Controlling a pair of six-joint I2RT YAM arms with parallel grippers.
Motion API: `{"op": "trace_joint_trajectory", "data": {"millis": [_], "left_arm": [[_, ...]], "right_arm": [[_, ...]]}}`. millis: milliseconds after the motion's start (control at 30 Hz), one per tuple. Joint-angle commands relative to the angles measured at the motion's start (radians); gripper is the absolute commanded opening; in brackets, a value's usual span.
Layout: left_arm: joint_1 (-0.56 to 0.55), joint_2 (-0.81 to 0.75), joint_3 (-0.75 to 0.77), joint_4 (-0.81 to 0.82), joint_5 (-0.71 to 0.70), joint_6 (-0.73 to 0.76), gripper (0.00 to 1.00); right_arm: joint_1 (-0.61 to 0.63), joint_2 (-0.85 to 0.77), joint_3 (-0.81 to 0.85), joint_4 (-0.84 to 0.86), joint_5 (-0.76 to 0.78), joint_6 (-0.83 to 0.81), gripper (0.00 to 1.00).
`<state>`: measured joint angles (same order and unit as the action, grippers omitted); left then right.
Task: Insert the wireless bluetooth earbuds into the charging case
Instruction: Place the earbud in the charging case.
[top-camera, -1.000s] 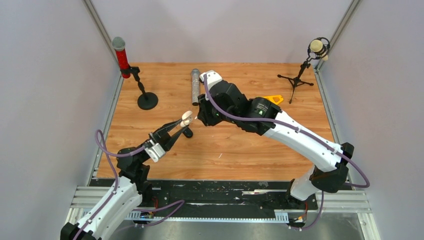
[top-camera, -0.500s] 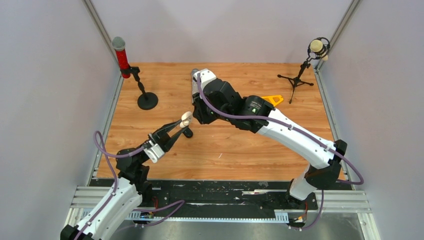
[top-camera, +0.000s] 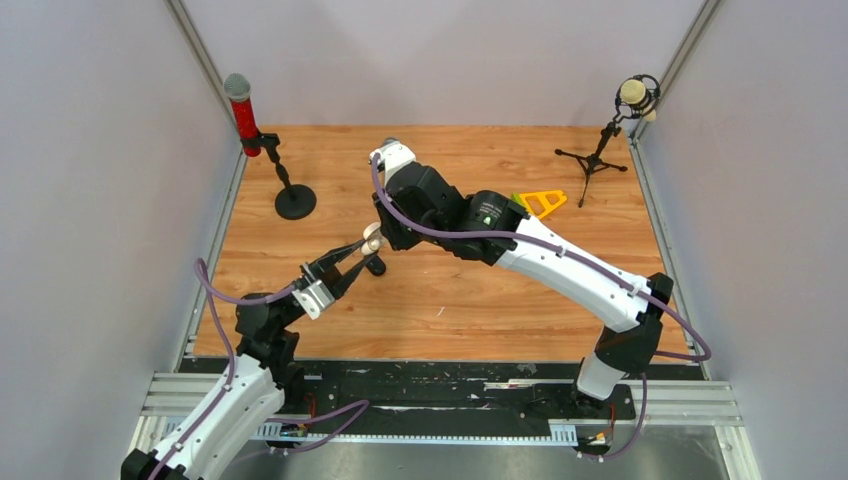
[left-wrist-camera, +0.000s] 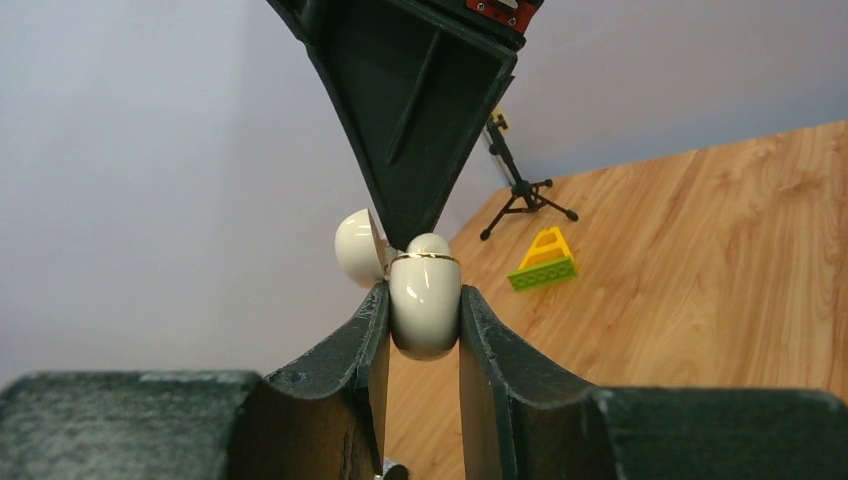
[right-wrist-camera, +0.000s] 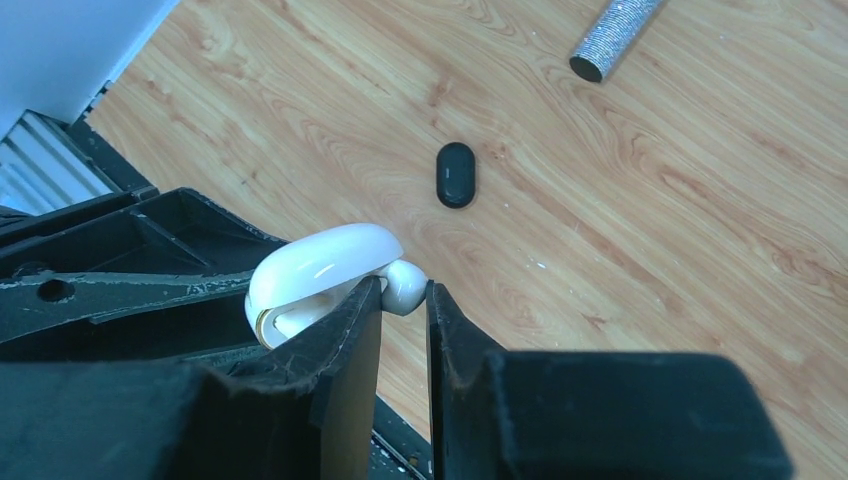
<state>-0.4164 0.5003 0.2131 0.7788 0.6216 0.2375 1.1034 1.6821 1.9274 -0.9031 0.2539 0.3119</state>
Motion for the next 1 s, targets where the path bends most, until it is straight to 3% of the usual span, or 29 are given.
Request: {"op": "trace_joint_trajectory", "data": {"millis": [0,967], "left_arm": [[-0.001,-0.015,0.051,0.023,-0.016,0.018,0.0],[-0.001,-0.008,0.075,-0.007,-0.011,-0.017,0.0]], "right_arm": [[0.01,0.0,0.006,-0.048,0.074,-0.019,0.0],[0.05,0.02,0.015,-0.042,0.1,-0.085,0.0]]}}
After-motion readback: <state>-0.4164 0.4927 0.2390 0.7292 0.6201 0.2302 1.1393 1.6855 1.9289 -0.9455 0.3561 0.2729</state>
